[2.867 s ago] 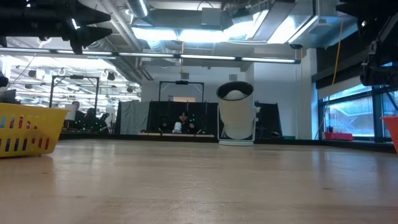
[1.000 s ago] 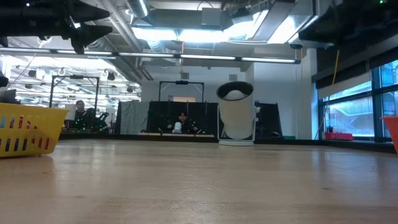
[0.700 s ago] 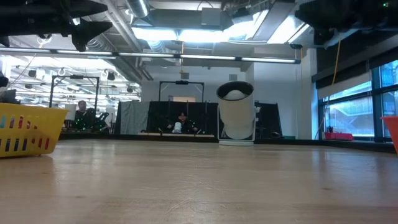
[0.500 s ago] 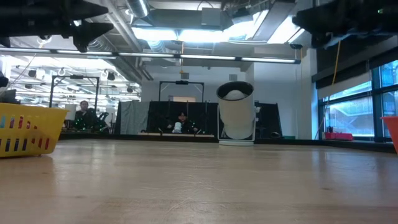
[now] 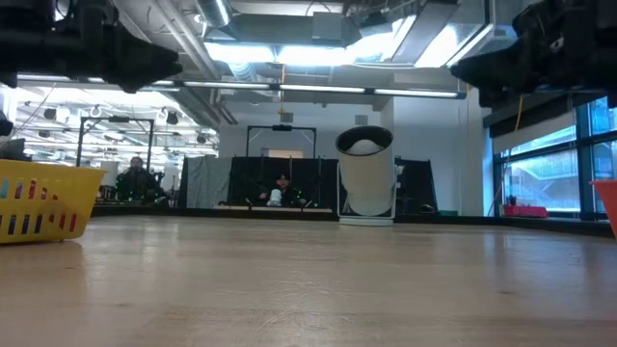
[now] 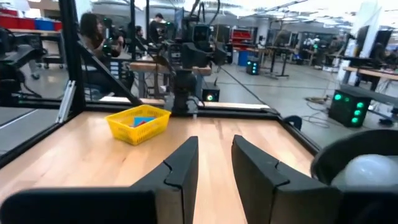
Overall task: Pick & Place Office items
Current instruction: Return to Home Position
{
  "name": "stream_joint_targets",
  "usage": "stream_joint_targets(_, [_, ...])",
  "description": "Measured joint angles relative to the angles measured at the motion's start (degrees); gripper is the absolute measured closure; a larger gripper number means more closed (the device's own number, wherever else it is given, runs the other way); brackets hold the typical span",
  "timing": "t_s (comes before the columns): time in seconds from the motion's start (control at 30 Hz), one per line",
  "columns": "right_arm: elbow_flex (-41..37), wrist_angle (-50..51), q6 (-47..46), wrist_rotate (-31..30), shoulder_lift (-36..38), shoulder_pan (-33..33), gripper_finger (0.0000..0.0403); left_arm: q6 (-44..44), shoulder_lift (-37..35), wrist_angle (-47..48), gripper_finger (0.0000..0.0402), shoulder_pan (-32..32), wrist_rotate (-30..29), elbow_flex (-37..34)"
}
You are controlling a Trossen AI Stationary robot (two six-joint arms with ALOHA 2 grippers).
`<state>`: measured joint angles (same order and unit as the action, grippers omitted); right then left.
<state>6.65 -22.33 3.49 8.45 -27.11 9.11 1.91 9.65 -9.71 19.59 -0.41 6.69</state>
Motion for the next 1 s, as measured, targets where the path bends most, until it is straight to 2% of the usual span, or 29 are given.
stream_joint_targets(0.27, [-0.09, 0.79, 0.63, 4.41, 0.0, 3.88, 0.0305, 0.39, -2.17, 0.31, 0.018, 0.0, -2.85, -3.01])
stream_joint_targets(0.47, [-0.21, 3.7, 1.53, 7.59, -0.02, 7.03, 0.0309, 0.62, -3.22, 1.31, 0.018, 0.0, -2.13, -3.03])
stream_joint_targets(0.67, [-5.52, -2.73, 1.66, 10.7, -0.02, 9.7, 0.0333, 0.35, -3.22, 2.8, 0.018, 0.0, -1.85, -3.03])
stream_joint_targets(0.83, [-5.79, -3.49, 1.49, 12.56, 0.02, 11.23, 0.035, 0.35, -3.22, 2.17, 0.018, 0.0, -1.85, -3.03])
stream_joint_targets(1.0, [-5.79, -1.35, 1.5, 10.09, -0.46, 12.21, 0.0355, 0.81, -3.19, 2.56, 0.018, 0.0, -1.88, -3.03])
